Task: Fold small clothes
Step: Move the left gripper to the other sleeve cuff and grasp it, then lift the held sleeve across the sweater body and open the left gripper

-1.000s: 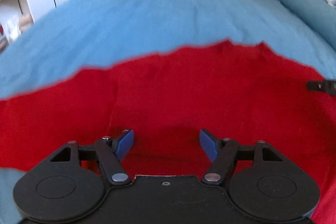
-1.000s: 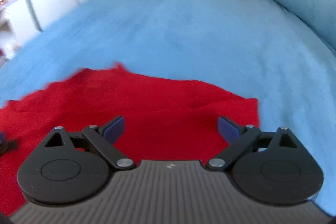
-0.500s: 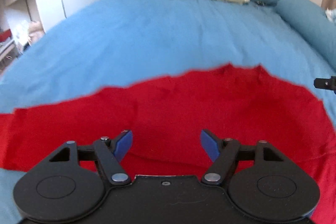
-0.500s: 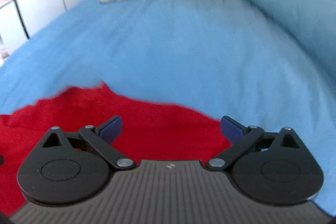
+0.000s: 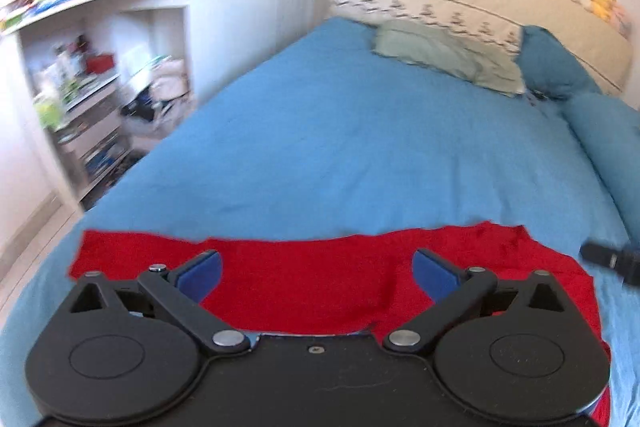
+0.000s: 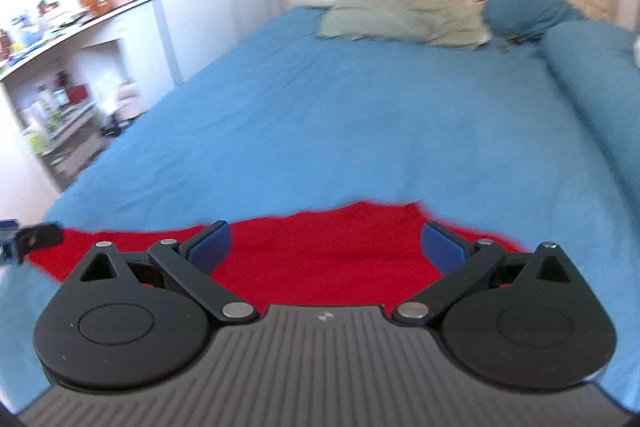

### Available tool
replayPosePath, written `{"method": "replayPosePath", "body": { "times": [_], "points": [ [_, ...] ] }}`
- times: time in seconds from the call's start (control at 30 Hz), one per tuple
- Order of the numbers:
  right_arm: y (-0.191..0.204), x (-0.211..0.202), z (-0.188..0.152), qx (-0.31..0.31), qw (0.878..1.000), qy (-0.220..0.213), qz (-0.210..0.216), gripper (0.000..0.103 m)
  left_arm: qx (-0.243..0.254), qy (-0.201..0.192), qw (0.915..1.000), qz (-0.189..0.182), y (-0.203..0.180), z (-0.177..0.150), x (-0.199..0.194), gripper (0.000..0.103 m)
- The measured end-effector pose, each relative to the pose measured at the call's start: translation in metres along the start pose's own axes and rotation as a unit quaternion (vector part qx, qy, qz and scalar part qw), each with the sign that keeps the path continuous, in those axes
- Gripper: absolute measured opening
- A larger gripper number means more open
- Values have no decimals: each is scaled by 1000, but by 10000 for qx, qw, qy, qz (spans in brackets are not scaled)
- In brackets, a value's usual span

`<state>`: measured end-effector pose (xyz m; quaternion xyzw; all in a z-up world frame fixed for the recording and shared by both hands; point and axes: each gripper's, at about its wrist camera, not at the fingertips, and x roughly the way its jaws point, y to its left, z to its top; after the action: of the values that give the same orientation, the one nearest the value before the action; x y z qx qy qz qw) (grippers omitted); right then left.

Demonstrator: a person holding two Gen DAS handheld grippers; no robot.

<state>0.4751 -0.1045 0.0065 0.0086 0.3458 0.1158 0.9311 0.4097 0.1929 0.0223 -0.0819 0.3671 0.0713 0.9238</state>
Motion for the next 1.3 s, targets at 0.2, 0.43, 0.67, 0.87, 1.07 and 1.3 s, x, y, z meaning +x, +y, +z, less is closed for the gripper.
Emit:
{"method": "replayPosePath", "body": {
  "times": [0.2,0.43,0.67,0.87,1.07,1.3],
  "points": [
    [91,21,-36,496,9972,436,347,103,-620,162,9977,234,100,-1,6,103],
    [169,50,-75,563,9957,714,187,103,-1367,259,9888,533,202,-25,41,98],
    [207,85,-98,283,9953,928,43,103,-2031,590,9758,553,260,-50,105,70],
    [209,99,-101,212,9957,897,65,103,-2455,639,9648,695,272,-58,144,60],
    [202,110,-101,288,9964,792,113,103,-2090,512,9688,1230,259,-48,154,21],
    [178,105,-93,515,9966,640,105,103,-1740,229,9736,1458,234,-33,138,6]
  ]
}}
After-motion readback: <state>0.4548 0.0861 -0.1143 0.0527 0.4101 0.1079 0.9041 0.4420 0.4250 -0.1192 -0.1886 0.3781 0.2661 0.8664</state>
